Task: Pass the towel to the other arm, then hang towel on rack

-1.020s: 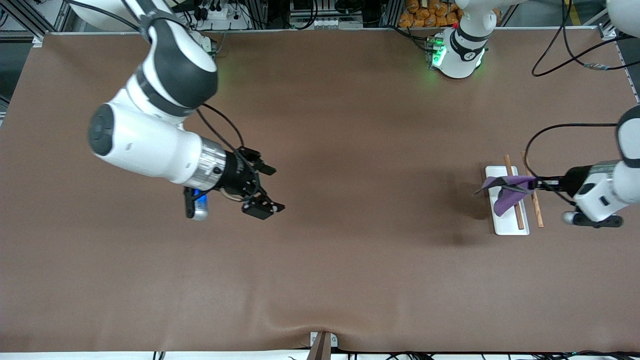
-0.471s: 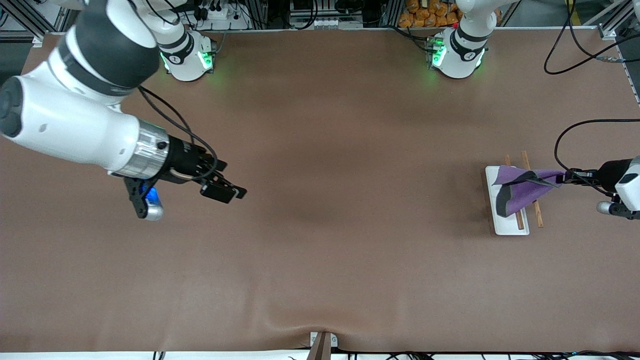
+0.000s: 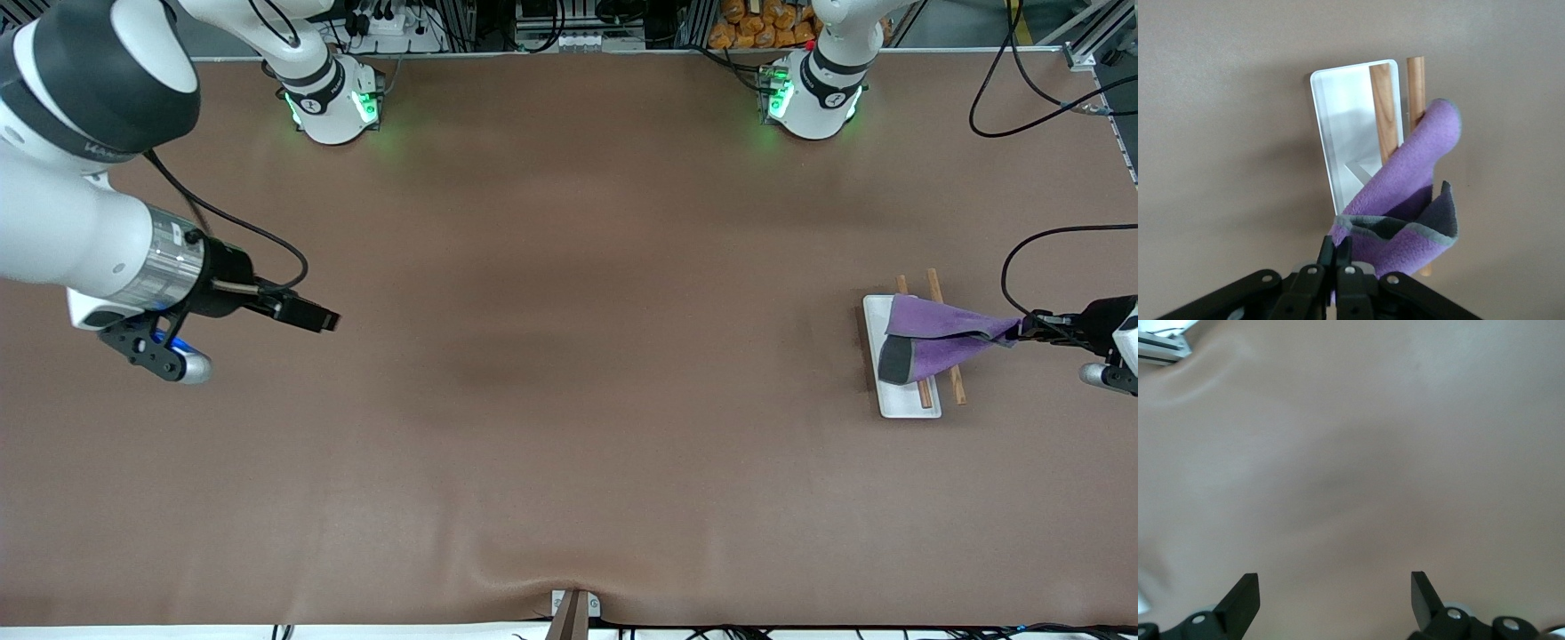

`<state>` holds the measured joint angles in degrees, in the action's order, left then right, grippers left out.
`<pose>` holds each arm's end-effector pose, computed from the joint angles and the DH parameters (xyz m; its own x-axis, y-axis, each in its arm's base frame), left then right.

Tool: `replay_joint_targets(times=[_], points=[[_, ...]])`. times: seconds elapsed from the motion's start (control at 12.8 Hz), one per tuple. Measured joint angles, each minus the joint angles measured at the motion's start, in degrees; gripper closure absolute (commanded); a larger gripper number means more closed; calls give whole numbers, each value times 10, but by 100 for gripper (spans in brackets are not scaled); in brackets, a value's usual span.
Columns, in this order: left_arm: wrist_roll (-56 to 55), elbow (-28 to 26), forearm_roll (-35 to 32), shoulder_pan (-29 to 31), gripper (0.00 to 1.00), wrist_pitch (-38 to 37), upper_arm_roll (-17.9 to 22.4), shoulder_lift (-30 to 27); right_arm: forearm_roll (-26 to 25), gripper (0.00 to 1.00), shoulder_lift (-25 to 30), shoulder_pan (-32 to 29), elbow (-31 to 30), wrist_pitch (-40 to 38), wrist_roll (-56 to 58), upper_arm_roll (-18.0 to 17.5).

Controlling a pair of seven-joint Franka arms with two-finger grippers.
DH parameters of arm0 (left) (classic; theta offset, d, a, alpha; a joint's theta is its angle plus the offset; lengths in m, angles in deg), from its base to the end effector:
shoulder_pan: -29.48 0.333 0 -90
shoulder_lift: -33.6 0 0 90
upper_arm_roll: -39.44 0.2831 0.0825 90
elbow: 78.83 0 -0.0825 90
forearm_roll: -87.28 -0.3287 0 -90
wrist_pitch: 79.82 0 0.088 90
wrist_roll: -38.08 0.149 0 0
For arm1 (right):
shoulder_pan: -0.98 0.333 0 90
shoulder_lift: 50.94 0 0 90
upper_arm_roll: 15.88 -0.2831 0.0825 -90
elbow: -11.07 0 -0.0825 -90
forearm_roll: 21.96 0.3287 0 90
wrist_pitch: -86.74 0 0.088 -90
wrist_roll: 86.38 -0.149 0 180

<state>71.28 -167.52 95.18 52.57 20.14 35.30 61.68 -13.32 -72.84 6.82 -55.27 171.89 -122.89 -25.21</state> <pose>0.5518 0.1745 0.3038 0.9627 -0.2204 -0.1573 -0.1683 -0.9422 0.2898 0.5652 0.1594 0.5095 0.9228 -0.3492 -0.1629 -0.3720 -0.9176 -0.1402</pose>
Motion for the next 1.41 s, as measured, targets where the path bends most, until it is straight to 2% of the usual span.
replay_joint_targets(times=[0.16,0.31,0.71,1.02,1.25,1.41], points=[[1,1,0,0,0,5,0,1,-63,0,8,0,0,-4,58,-2],[3,8,0,2,0,7,0,1,-101,0,14,-1,0,-4,113,-1],[3,54,0,0,0,8,-9,-11,-111,0,44,-48,0,-33,211,5],[-6,62,0,-2,0,-4,-30,-40,-111,0,55,-92,-16,-43,269,5],[-113,64,0,-35,0,-40,-48,-85,-110,0,58,-105,-41,-35,299,5],[-190,64,0,-69,0,-62,-49,-115,-103,0,77,-122,-85,-2,327,5]])
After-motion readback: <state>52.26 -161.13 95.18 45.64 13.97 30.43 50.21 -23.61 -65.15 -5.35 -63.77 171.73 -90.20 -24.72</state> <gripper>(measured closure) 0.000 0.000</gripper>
